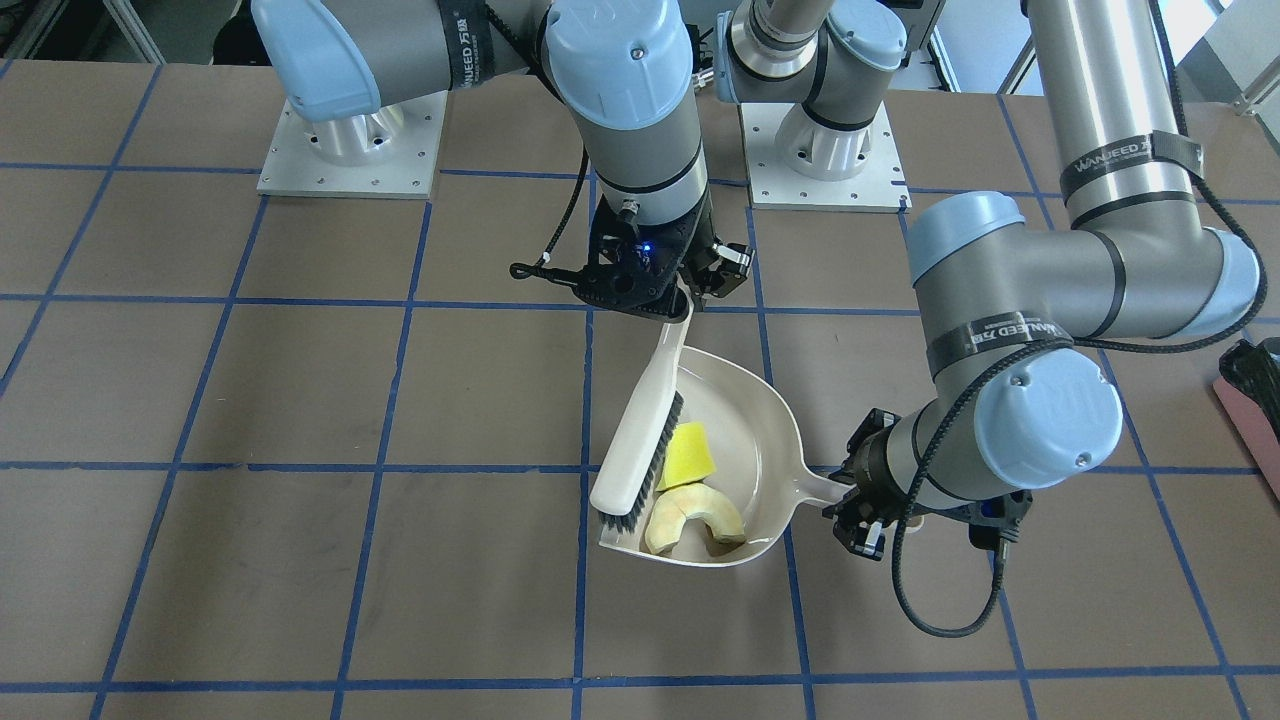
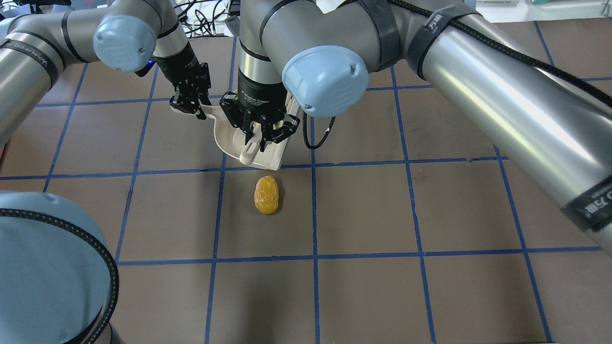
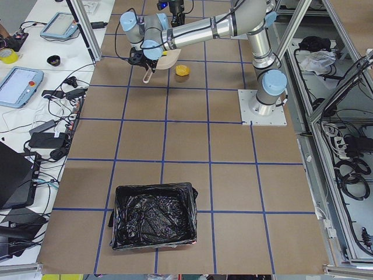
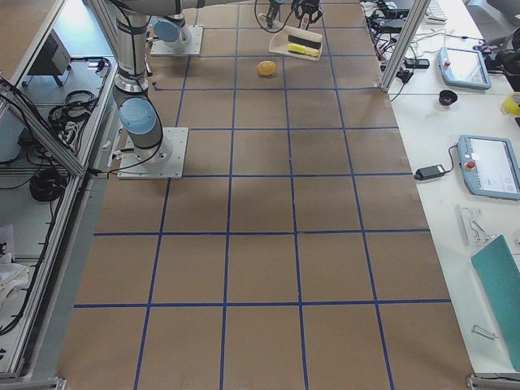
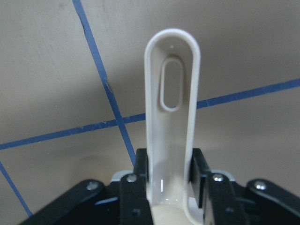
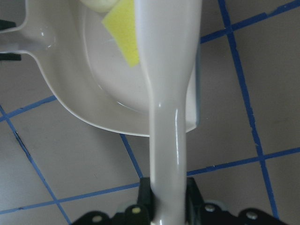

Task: Sweep and dump trash into bin
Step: 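Sweep the sponge and curved trash into the dustpan with the right gripper's brush, then move the dustpan toward the yellow ball with the left gripper while the right follows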

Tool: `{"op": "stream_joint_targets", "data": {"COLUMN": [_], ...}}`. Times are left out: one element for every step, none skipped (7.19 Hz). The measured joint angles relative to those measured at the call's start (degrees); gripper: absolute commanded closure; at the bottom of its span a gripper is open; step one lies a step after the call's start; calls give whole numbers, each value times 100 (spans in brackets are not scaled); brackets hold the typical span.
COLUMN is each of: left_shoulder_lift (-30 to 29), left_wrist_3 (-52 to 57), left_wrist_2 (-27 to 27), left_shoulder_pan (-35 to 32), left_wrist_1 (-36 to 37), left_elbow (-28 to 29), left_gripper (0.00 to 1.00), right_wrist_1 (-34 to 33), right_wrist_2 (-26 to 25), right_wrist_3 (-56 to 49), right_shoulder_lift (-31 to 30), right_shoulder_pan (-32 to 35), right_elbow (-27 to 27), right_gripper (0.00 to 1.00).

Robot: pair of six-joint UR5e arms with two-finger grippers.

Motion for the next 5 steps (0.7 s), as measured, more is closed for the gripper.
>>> {"op": "stream_joint_targets", "data": {"left_shoulder_lift": [39,84,131,208,324], "left_wrist_3": [198,434,661,747,640], "left_wrist_2": [-4,-4,27,225,624], "left_shoulder_pan": [157,332,522,752,968], "left_wrist_1": [-34,-87,-167,-227,-221], "left_elbow": [0,-1,-15,-93,-305], "left_gripper": [100,100,100,100,100], "right_wrist_1": [255,515,712,791,758], "right_wrist_2": [-106,-263,-550,-805,-914], "right_wrist_3": [-43,-192,-462,-674,-807], "right_shoulder_lift": [-133,-271,-365,-413,-454], "right_shoulder_pan": [-3,-10,-18,-16,-6], "right_elbow": [-3,2,42,163,433], "right_gripper": [100,100,100,100,100]}}
